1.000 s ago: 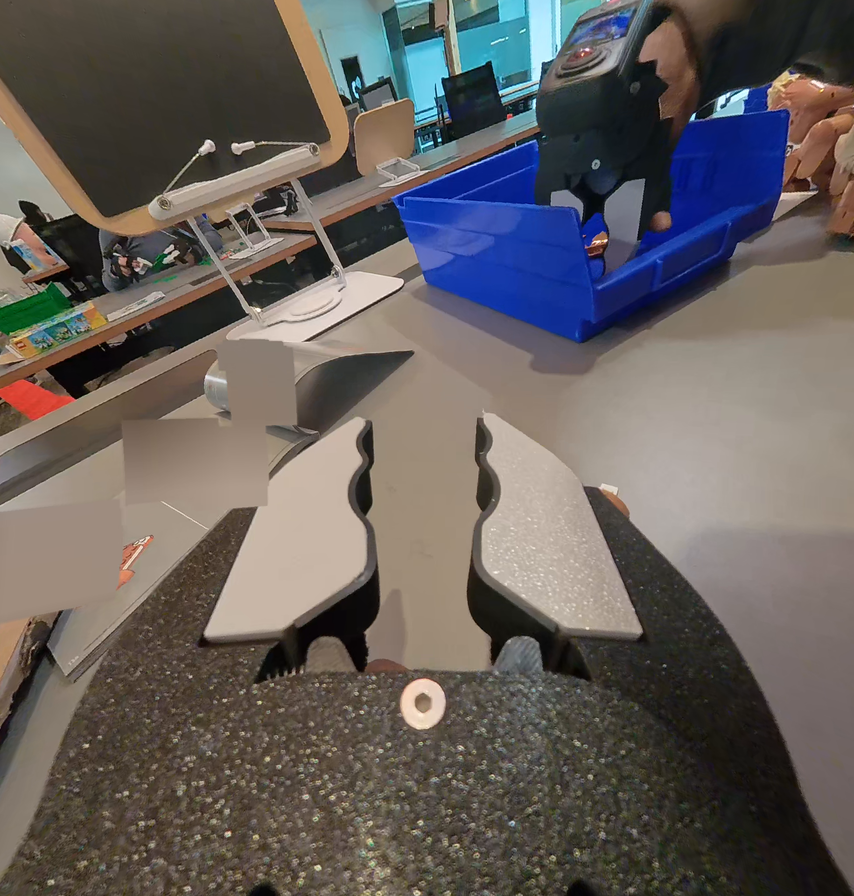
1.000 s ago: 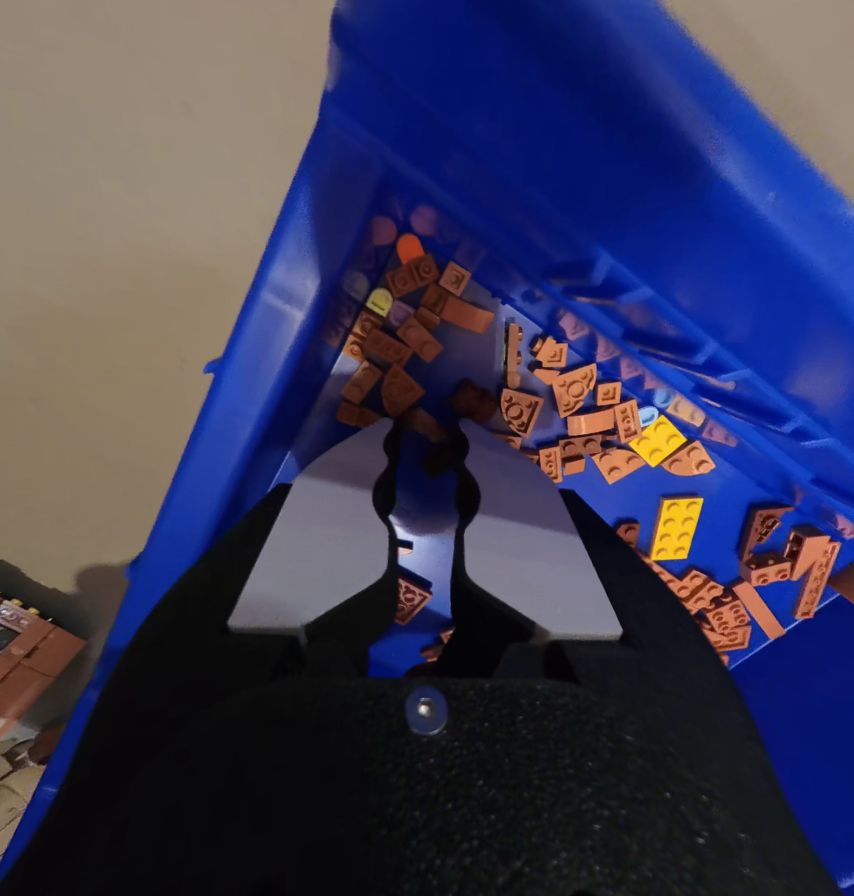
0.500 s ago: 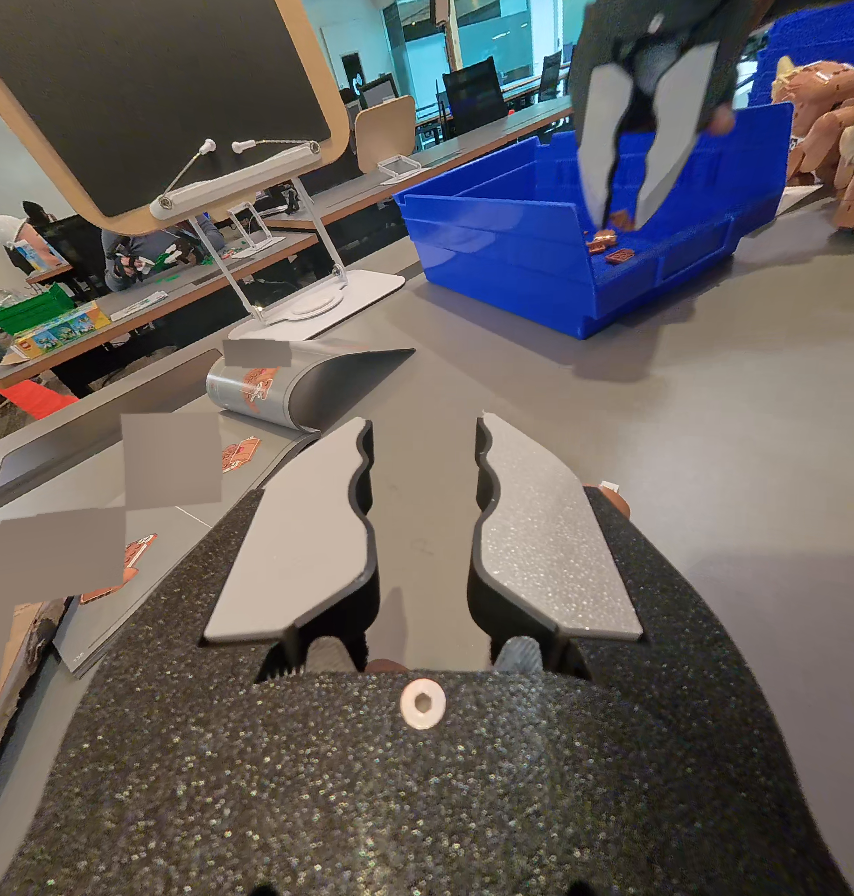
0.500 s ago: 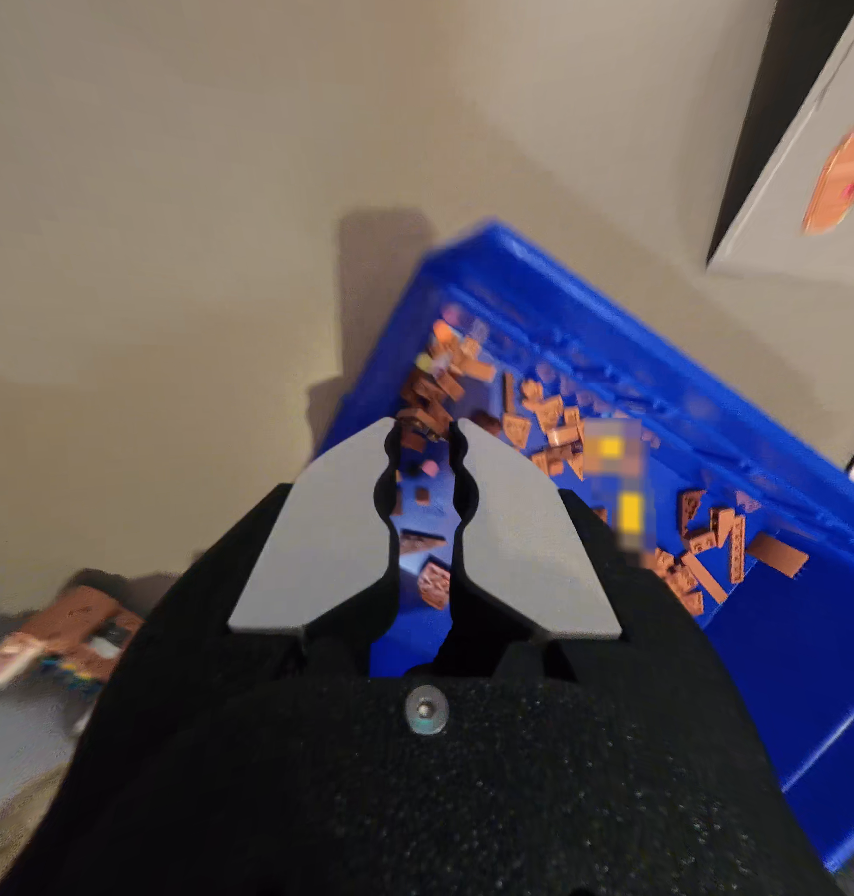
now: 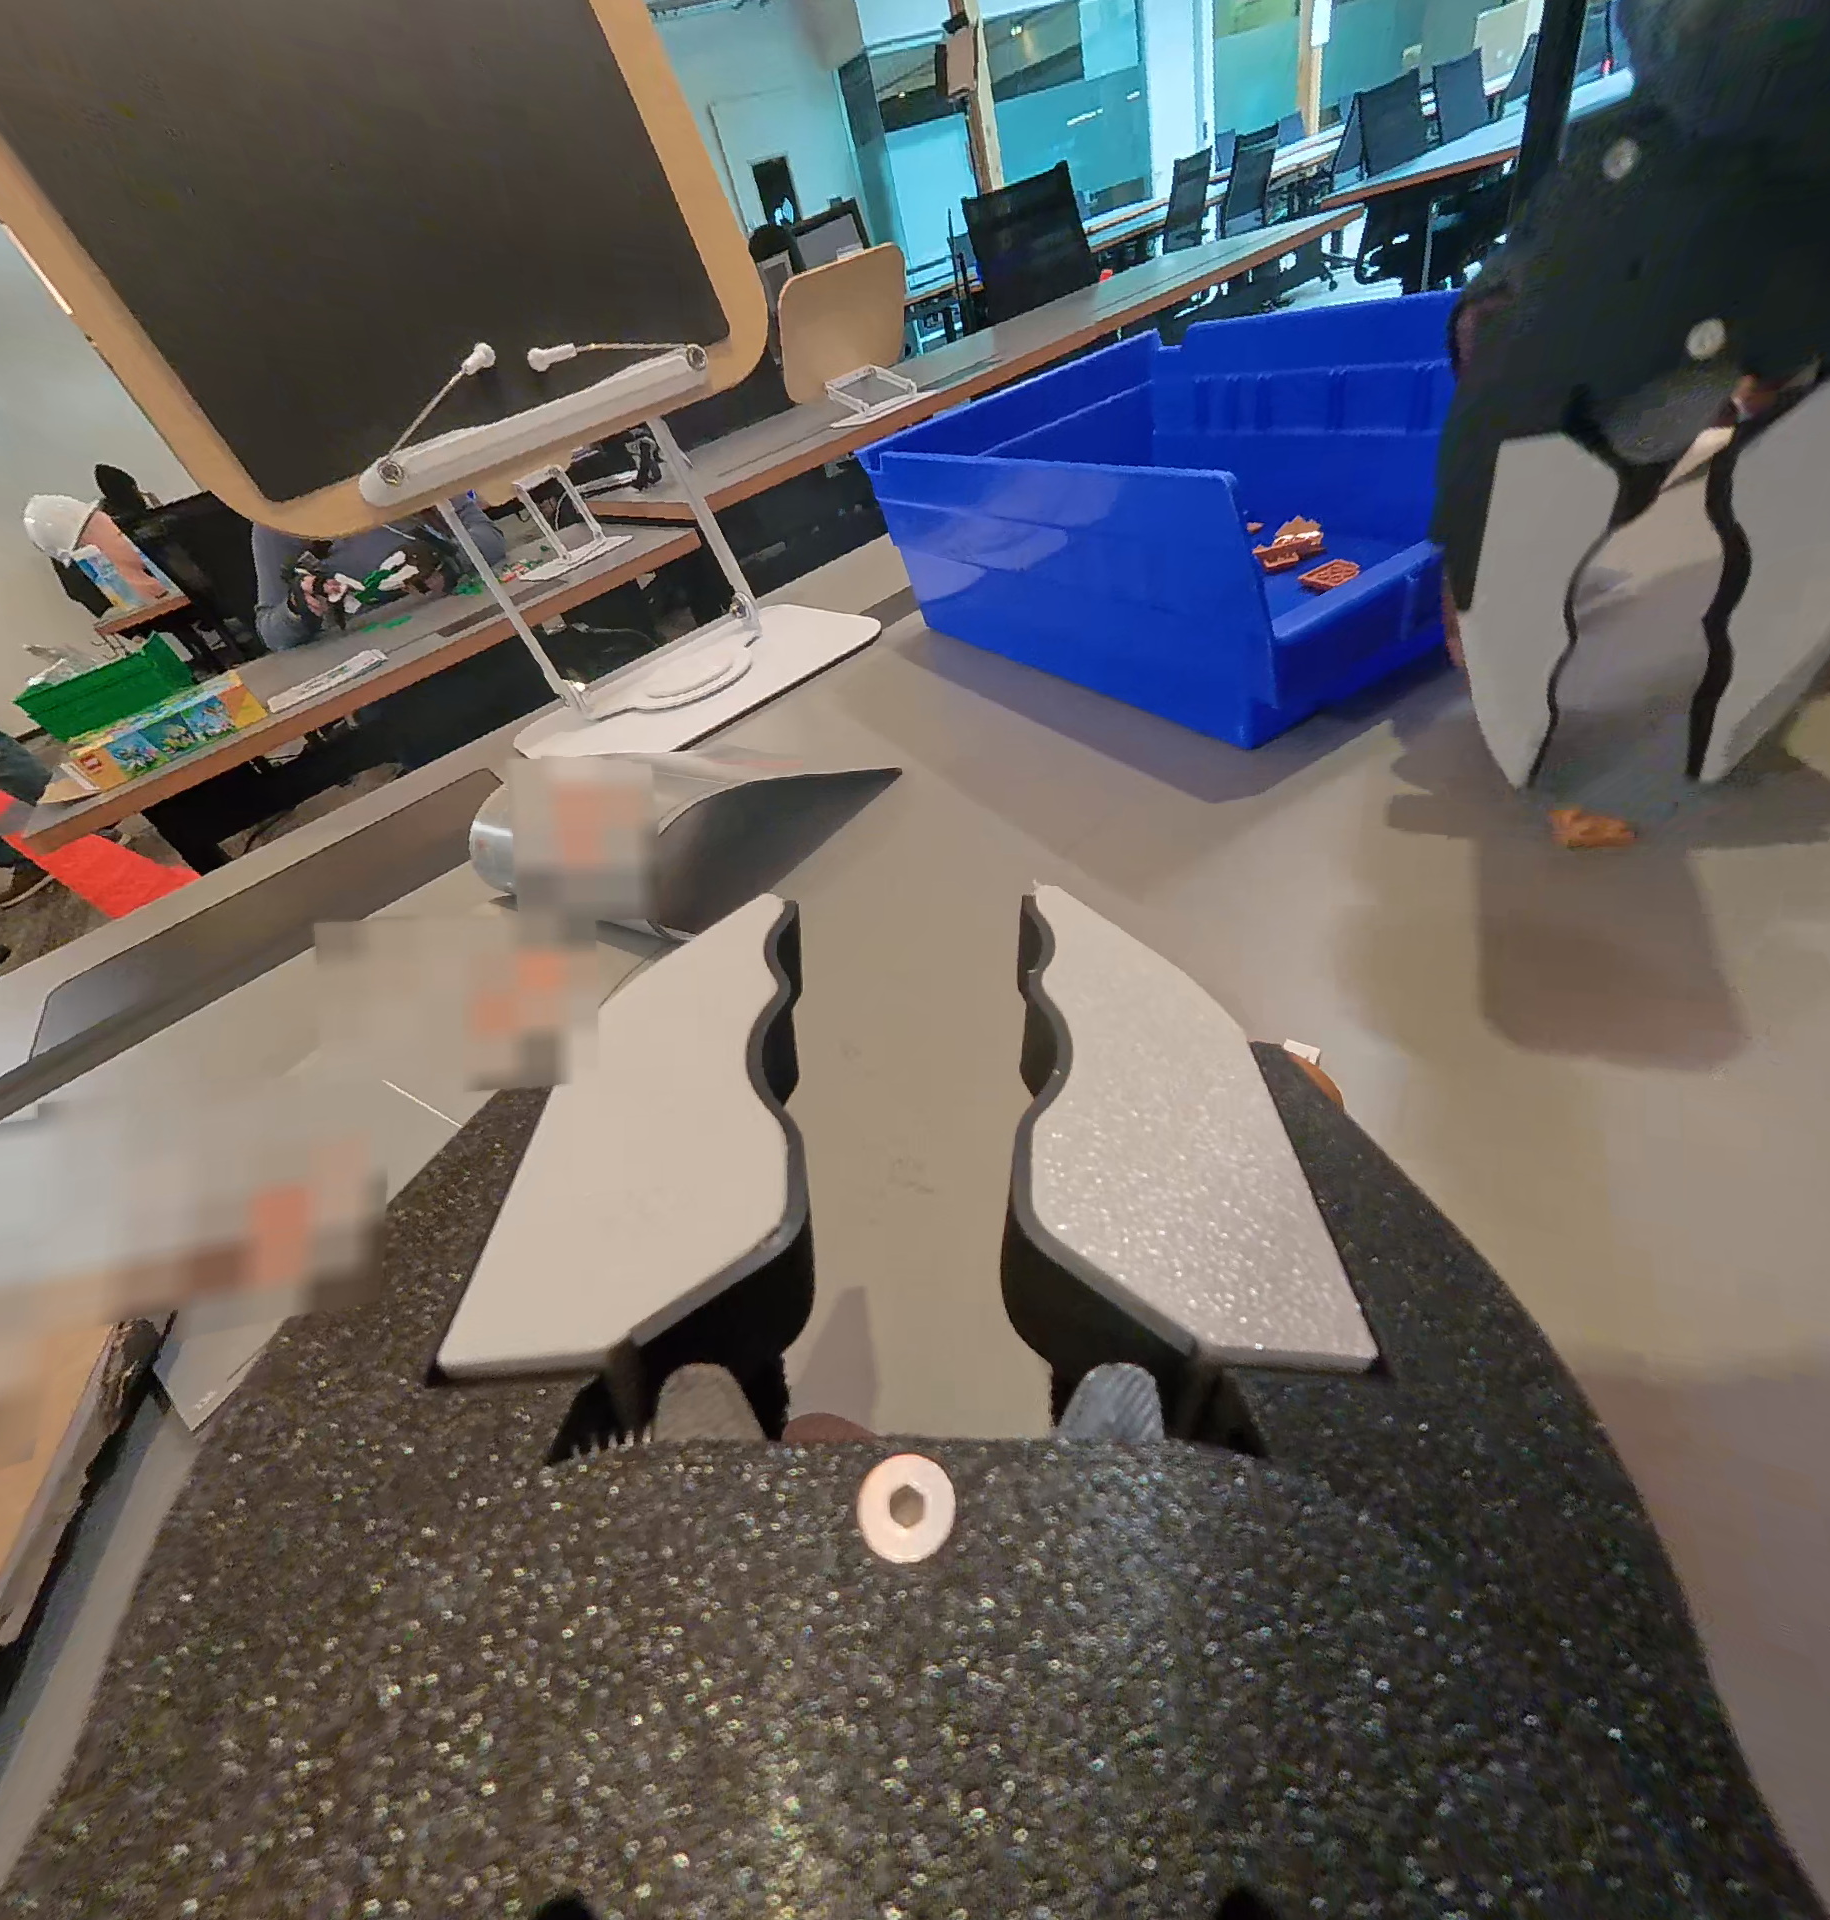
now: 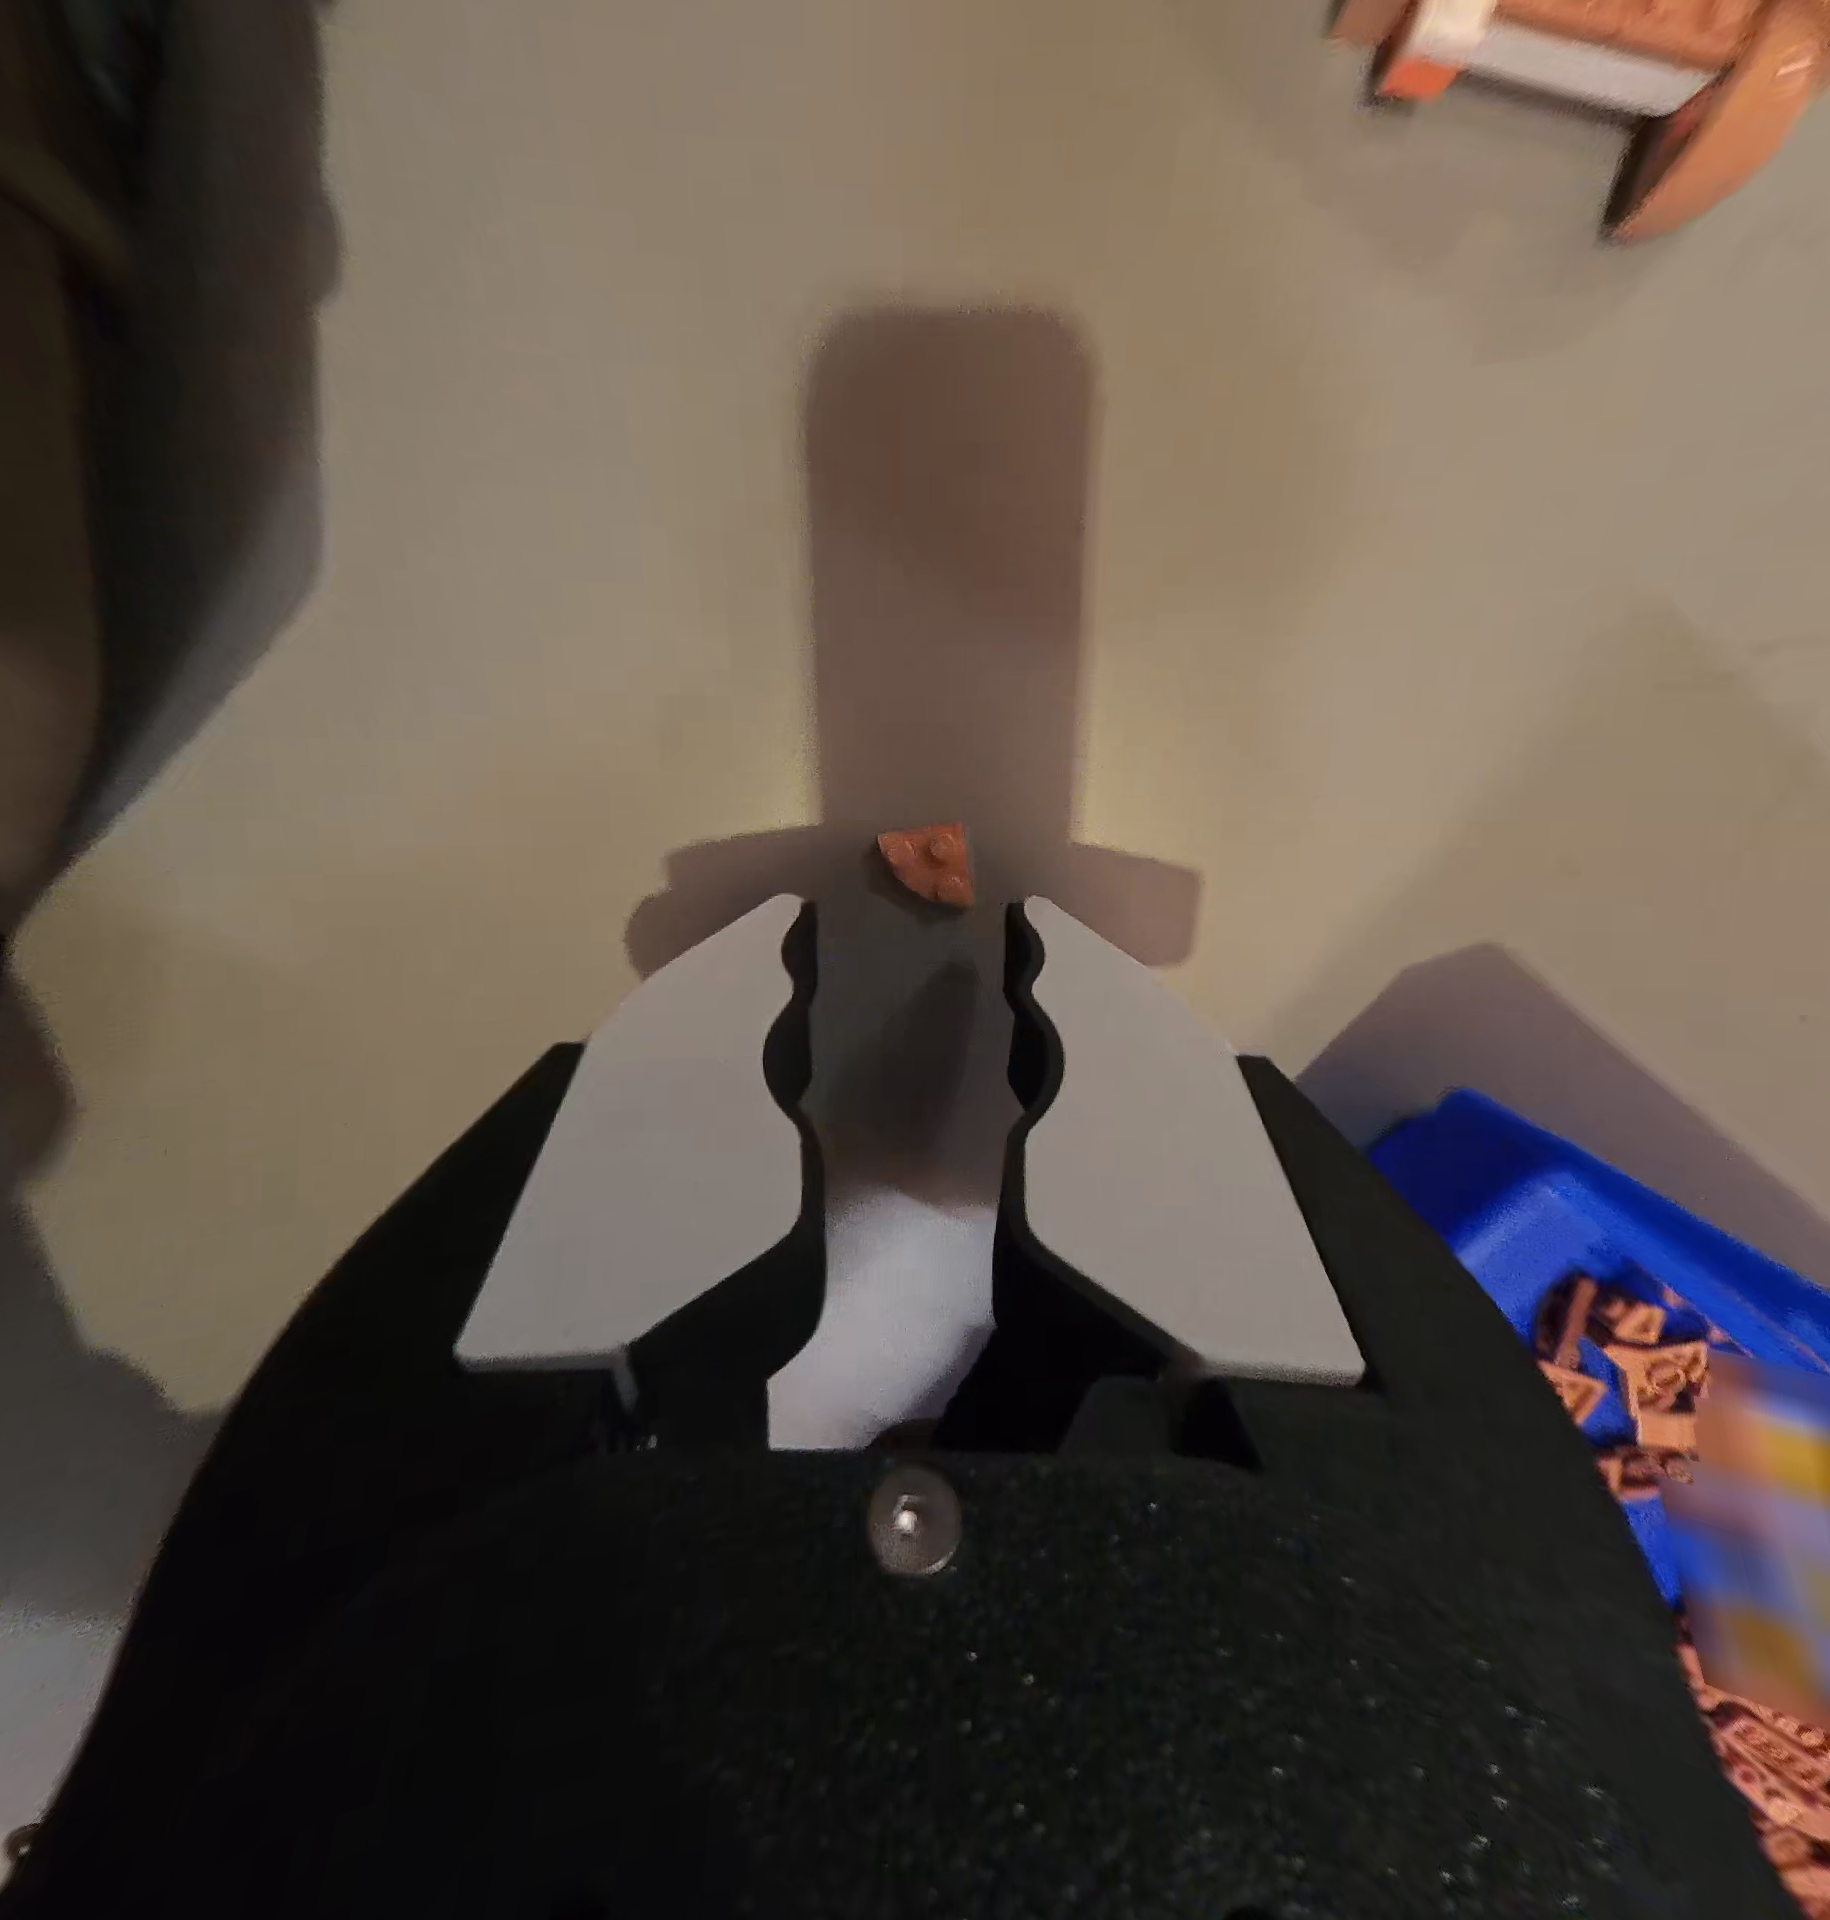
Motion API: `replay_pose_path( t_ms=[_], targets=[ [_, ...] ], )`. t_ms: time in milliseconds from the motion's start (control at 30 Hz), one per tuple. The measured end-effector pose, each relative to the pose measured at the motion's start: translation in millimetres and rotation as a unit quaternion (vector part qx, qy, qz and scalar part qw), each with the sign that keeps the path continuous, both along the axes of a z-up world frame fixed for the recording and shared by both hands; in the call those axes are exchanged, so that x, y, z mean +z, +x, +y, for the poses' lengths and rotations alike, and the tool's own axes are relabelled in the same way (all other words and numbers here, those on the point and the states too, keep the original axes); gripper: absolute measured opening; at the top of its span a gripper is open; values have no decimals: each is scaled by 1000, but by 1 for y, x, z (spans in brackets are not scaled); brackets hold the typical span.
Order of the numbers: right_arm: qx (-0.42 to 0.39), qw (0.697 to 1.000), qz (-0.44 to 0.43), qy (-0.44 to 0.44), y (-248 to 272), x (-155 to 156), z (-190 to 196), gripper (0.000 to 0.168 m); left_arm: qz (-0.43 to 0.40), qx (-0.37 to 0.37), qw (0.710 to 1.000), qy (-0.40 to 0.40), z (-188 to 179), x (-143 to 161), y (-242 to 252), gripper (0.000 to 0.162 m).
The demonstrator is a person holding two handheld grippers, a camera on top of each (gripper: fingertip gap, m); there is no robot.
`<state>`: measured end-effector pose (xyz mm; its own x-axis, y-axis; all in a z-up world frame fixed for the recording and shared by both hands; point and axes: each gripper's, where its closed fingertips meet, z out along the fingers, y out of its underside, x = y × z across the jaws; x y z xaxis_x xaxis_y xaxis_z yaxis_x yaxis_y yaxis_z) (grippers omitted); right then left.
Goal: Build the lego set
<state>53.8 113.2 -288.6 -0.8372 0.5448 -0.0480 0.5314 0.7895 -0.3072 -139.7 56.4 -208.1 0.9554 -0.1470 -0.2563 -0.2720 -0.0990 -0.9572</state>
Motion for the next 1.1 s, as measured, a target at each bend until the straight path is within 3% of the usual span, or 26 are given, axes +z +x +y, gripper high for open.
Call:
replay_pose_path(
  t_ms=[100, 200, 267, 367, 800, 933, 1100],
  targets=[
    [-26, 998, 32, -43, -10, 36, 19, 34, 1, 0, 1000, 0, 0, 0, 0, 40],
    [-93, 991, 82, -51, -32, 63, 67, 27, 1, -5, 1000, 2, 0, 1, 2, 40],
    [-124, 989, 83, -21, -39, 57, 102, 23, 1, -7, 1000, 1, 0, 1, 3, 40],
    [-108, 991, 52, 51, -36, 28, 134, 23, 2, -5, 1000, -4, 1, -1, 2, 40],
    [-60, 997, -2, 51, -30, -11, 131, 13, -5, 6, 1000, -24, 6, -11, -4, 40],
    [-73, 996, 21, 44, -29, 2, 134, 13, -9, 8, 1000, -25, 6, -11, -6, 40],
    [-115, 988, 98, -21, -23, 49, 110, 12, -14, 10, 1000, -25, 7, -11, -7, 40]
  ],
)
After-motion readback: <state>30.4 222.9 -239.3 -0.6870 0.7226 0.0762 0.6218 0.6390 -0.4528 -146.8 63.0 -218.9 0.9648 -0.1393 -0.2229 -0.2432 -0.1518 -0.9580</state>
